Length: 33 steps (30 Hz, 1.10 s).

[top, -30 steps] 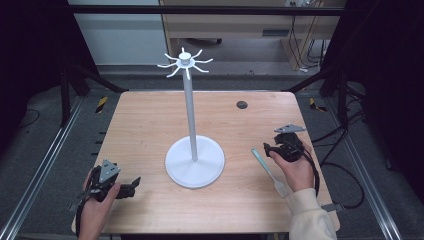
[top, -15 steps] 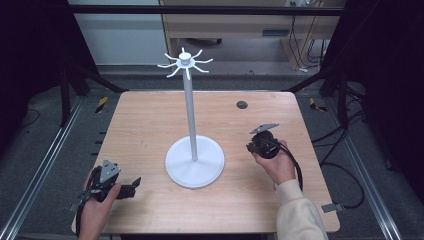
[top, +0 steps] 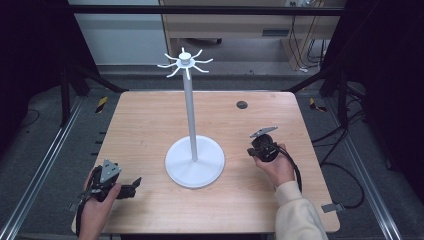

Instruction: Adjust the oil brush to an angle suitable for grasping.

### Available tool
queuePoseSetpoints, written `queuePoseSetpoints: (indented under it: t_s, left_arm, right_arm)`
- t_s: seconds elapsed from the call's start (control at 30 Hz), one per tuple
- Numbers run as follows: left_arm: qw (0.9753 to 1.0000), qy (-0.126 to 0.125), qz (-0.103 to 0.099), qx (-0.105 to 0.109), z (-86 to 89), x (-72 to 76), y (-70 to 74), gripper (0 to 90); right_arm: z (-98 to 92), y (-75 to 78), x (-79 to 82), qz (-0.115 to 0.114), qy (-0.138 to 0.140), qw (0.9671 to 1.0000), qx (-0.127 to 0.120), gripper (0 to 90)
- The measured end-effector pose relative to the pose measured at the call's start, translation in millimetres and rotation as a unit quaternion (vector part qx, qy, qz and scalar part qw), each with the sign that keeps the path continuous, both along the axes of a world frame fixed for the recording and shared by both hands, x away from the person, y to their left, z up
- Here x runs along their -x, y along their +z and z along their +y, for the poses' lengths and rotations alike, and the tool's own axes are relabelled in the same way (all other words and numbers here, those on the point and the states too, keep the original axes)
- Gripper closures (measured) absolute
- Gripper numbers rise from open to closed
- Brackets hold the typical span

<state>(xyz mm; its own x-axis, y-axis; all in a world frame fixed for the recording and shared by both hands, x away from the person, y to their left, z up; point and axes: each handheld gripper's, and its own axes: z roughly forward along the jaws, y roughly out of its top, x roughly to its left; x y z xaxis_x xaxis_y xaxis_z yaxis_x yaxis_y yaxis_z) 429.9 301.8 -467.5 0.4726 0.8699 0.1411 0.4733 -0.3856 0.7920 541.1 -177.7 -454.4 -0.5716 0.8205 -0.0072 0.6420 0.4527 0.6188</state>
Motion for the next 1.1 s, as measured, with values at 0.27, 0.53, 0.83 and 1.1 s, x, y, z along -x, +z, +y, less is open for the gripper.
queuePoseSetpoints:
  t_s: [0.27,0.53,0.83,1.1]
  left_arm:
    - [1.0,-0.001,0.002,-0.001,-0.1,-0.2,-0.2,2.5]
    - [1.0,-0.001,0.002,0.0,-0.2,-0.5,-0.5,2.5]
    - [1.0,-0.002,0.002,-0.003,-1.0,-0.5,-0.7,2.5]
    - [1.0,-0.002,0.003,-0.003,-1.2,-0.9,-1.0,2.5]
  right_arm:
    - [2.6,-6.1,-1.2,0.005,0.0,0.9999,0.011,90.0]
    - [1.5,-9.8,-4.0,0.004,-0.005,0.9998,0.018,90.0]
    - [0.9,-11.3,-5.7,0.004,-0.012,0.9996,0.024,90.0]
    - [-3.0,-16.1,-11.1,0.011,-0.03,0.9986,0.041,90.0]
